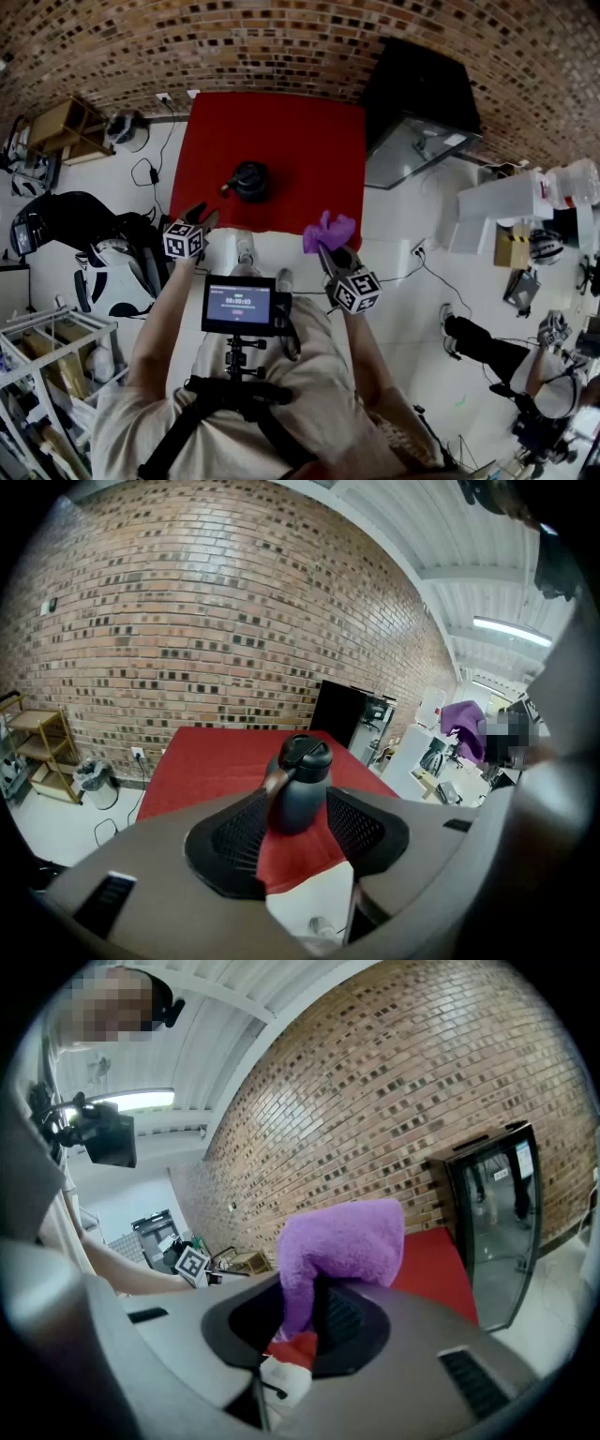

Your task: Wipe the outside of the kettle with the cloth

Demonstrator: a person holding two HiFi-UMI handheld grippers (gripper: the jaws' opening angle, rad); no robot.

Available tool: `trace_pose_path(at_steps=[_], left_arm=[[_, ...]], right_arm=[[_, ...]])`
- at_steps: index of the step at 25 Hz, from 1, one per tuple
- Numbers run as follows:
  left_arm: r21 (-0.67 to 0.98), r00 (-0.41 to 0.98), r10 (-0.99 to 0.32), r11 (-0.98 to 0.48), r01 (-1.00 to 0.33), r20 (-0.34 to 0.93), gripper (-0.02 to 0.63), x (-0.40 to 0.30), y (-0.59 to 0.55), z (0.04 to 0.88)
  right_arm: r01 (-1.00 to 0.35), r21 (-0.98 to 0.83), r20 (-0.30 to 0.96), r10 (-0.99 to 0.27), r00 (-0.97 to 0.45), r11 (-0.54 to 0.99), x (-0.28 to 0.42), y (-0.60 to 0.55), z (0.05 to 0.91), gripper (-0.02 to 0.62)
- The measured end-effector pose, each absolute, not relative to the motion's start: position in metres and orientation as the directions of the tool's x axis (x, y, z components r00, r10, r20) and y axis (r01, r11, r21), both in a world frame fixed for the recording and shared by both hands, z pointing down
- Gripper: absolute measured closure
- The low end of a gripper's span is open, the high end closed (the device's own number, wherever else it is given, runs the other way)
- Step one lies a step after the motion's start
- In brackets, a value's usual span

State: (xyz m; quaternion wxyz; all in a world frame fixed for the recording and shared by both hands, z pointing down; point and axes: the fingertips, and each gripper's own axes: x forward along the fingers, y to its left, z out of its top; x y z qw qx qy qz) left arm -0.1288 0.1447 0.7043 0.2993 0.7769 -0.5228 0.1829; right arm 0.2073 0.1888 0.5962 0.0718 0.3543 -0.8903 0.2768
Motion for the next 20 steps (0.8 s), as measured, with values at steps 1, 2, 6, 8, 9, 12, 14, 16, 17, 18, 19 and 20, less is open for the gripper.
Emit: trace_pose_path(at_steps=[1, 2, 6, 8, 9, 12, 14, 16, 17, 18, 19, 20], left_arm=[[0.274, 0.395, -0.695, -0.285, -0.918, 0.601, 0.407, -0.130, 0.138, 0.708], [0.277, 0.404, -0.688, -0.294, -0.915, 0.604, 0.407, -0.131, 0.132, 0.712], [0.332, 0.452, -0.663, -0.308, -0.891, 0.597, 0.383, -0.133, 0.108, 0.726], [0.345, 0.478, -0.634, -0.331, -0.878, 0.608, 0.370, -0.132, 0.098, 0.734], [0.345, 0.490, -0.617, -0.348, -0.872, 0.616, 0.368, -0.132, 0.093, 0.738], [0.343, 0.531, -0.560, -0.411, -0.845, 0.636, 0.350, -0.131, 0.084, 0.753], [0.344, 0.561, -0.519, -0.458, -0.820, 0.645, 0.350, -0.129, 0.081, 0.763], [0.349, 0.592, -0.476, -0.505, -0.789, 0.651, 0.350, -0.124, 0.077, 0.770], [0.357, 0.611, -0.455, -0.527, -0.771, 0.648, 0.350, -0.121, 0.076, 0.773], [0.369, 0.633, -0.435, -0.548, -0.751, 0.641, 0.350, -0.117, 0.075, 0.776], [0.382, 0.656, -0.416, -0.570, -0.728, 0.630, 0.350, -0.114, 0.075, 0.777], [0.392, 0.678, -0.399, -0.591, -0.705, 0.617, 0.350, -0.111, 0.075, 0.778]], right_arm=[[-0.671, -0.442, 0.321, -0.594, -0.738, 0.595, 0.201, 0.183, 0.595, 0.515], [-0.672, -0.442, 0.319, -0.596, -0.737, 0.594, 0.196, 0.177, 0.594, 0.515], [-0.689, -0.441, 0.332, -0.609, -0.720, 0.574, 0.178, 0.155, 0.593, 0.515], [-0.697, -0.442, 0.334, -0.617, -0.712, 0.564, 0.168, 0.143, 0.593, 0.515], [-0.700, -0.441, 0.335, -0.620, -0.709, 0.562, 0.162, 0.137, 0.593, 0.515], [-0.706, -0.436, 0.338, -0.625, -0.703, 0.558, 0.141, 0.119, 0.594, 0.515], [-0.714, -0.436, 0.346, -0.631, -0.694, 0.547, 0.131, 0.109, 0.592, 0.515], [-0.727, -0.438, 0.356, -0.641, -0.680, 0.528, 0.125, 0.100, 0.591, 0.515], [-0.735, -0.438, 0.362, -0.646, -0.671, 0.518, 0.123, 0.096, 0.592, 0.515], [-0.743, -0.437, 0.371, -0.651, -0.662, 0.506, 0.122, 0.093, 0.594, 0.515], [-0.752, -0.435, 0.382, -0.655, -0.652, 0.494, 0.121, 0.091, 0.597, 0.515], [-0.761, -0.433, 0.393, -0.658, -0.642, 0.483, 0.119, 0.089, 0.600, 0.515]])
